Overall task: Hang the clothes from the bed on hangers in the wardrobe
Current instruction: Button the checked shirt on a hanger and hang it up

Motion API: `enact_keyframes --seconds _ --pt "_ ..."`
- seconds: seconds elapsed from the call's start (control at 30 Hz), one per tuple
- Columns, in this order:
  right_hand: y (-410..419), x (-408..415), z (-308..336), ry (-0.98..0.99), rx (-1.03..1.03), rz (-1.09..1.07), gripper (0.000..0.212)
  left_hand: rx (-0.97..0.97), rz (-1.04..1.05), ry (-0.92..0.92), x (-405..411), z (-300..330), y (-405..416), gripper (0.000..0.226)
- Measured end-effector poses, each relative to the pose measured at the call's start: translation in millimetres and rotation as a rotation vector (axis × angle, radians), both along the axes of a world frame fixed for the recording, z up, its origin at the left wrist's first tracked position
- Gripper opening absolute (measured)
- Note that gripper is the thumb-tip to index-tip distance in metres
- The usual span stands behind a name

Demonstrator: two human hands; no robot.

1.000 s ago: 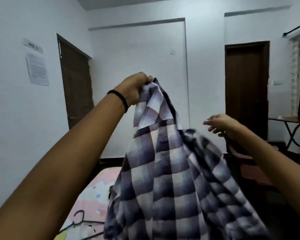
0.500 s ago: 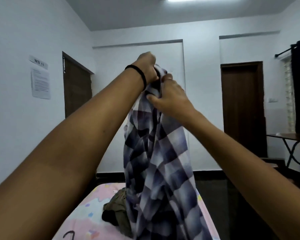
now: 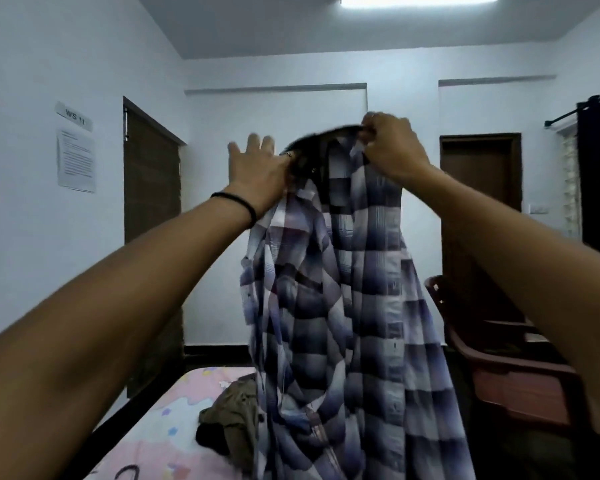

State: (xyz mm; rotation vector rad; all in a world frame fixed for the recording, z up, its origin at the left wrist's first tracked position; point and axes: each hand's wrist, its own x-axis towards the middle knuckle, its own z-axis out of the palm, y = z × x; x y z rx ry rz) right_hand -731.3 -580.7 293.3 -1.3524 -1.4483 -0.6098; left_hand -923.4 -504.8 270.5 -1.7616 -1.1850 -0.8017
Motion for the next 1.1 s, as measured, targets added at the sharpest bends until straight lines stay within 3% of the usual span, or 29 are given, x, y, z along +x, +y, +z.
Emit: enact_keyframes --seconds 0.03,0.1,0.2,0.23,0.3,0.37,0.4,0.47,0.53,0.63,0.7,0.77,0.83,0.9,1.0,1.1 --pt "-1 4 5 -0.003 0.015 -0.014 0.021 0.129 -0.006 0.02 0 -10 9 0.049" --pt "-1 11 13 -0.005 0.037 -0.022 0.023 0.205 -0.19 -0.064 2 -29 19 0.069" --pt "-3 10 18 0.018 0.047 -0.007 0.024 0.033 -0.761 -0.301 13 -60 32 0.082" --pt "-3 7 19 0.024 0.048 0.003 0.024 -0.115 -0.906 -0.405 16 -69 34 0.078" --pt "-6 6 20 0.027 0.041 0.0 0.025 -0.659 -1.057 -0.624 25 -87 31 0.06" --pt "-9 7 20 0.024 0.039 -0.007 0.026 -1.205 -1.037 -0.537 34 -105 22 0.052" --pt "-10 9 20 0.02 0.039 -0.013 0.026 -1.336 -1.068 -0.456 37 -113 19 0.05" --pt "-12 15 20 -0.007 0.037 -0.057 0.024 -1.415 -1.201 -0.412 39 -120 11 0.038" --pt "-17 27 17 -0.043 0.031 -0.142 0.024 -1.292 -1.139 -0.426 32 -104 10 0.029" --pt "-24 51 13 -0.205 -0.032 -0.365 0.024 -0.779 -0.61 -0.23 8 -52 26 0.039" --pt "-26 59 12 -0.393 -0.033 -0.514 0.023 -0.397 -0.358 -0.216 -8 -19 28 0.028" --pt "-24 57 14 -0.52 0.124 -0.579 0.025 -0.021 -0.244 -0.277 -16 10 13 0.023" --pt "-25 53 17 -0.519 0.301 -0.625 0.029 0.224 -0.194 -0.32 -22 32 -8 0.028" --pt "-28 55 22 -0.378 0.344 -0.637 0.031 0.229 -0.19 -0.325 -25 47 -19 0.031" --pt "-33 50 26 -0.252 0.096 -0.64 0.025 0.005 -0.088 -0.12 -26 50 -34 0.02" --pt "-38 42 22 -0.213 0.025 -0.593 0.02 -0.085 -0.076 -0.138 -25 45 -44 0.018"
